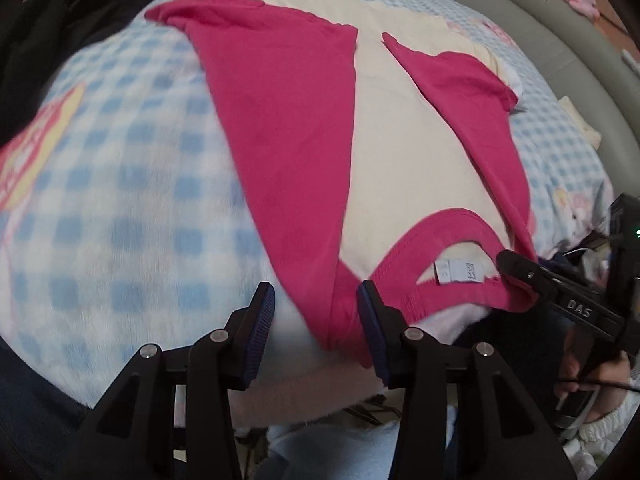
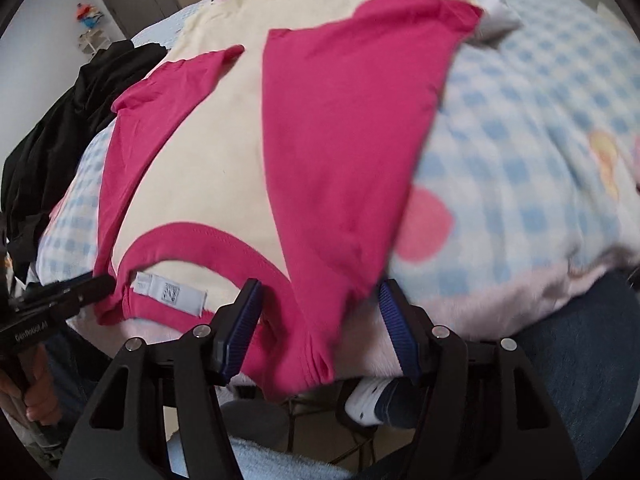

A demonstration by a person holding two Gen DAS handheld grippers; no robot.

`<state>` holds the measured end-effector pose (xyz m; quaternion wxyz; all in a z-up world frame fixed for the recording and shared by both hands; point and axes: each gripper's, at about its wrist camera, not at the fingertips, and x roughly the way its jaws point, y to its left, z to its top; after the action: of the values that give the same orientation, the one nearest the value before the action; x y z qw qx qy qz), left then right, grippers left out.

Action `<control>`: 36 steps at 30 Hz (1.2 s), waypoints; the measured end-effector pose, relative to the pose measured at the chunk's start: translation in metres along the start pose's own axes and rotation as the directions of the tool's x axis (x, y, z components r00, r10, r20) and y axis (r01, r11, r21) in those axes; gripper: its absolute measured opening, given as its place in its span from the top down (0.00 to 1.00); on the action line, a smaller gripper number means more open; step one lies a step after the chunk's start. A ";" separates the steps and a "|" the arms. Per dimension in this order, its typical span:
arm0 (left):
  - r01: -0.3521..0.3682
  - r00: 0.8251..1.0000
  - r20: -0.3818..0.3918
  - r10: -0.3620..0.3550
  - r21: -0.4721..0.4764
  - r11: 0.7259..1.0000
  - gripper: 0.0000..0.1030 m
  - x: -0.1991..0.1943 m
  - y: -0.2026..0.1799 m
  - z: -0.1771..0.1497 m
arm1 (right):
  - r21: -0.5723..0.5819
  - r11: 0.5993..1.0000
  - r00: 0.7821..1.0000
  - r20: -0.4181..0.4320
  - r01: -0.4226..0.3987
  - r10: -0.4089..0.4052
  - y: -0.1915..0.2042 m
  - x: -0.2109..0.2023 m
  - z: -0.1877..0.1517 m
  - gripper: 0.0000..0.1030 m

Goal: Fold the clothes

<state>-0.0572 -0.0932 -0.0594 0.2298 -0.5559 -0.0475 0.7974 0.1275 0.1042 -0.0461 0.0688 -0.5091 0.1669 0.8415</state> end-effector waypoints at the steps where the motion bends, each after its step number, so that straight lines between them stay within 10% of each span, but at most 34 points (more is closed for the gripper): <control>1: 0.023 1.000 0.000 -0.023 -0.024 0.999 0.56 0.000 0.004 0.000 | 0.014 1.000 1.000 0.013 -0.012 0.012 -0.003 -0.003 -0.001 0.40; 7: 0.302 0.953 0.044 -0.299 -0.098 0.948 0.56 -0.012 0.014 -0.004 | 0.093 0.992 0.993 0.093 -0.085 0.077 -0.023 -0.021 -0.006 0.37; 17: 0.302 0.953 0.110 -0.282 -0.294 0.907 0.56 -0.008 0.052 0.004 | 0.221 0.957 0.958 0.258 -0.189 0.129 -0.062 -0.052 -0.012 0.37; 25: 0.157 0.988 0.032 -0.154 -0.213 0.964 0.59 0.008 0.034 0.005 | 0.202 0.975 0.996 0.043 -0.091 0.084 -0.061 -0.004 -0.015 0.42; 28: 0.200 0.980 0.050 -0.193 -0.234 0.951 0.58 0.006 0.039 0.007 | 0.220 0.974 0.999 0.023 -0.045 0.041 -0.065 -0.004 -0.018 0.42; 36: 0.323 0.946 0.077 -0.313 -0.233 0.917 0.58 0.006 0.040 0.023 | 0.225 0.941 0.967 0.078 -0.253 0.242 -0.066 -0.013 -0.009 0.48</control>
<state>-0.0923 -0.1223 -0.0687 0.2858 -0.5493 -0.2384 0.7481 0.1599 0.1640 -0.0522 0.0258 -0.4518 0.3255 0.8302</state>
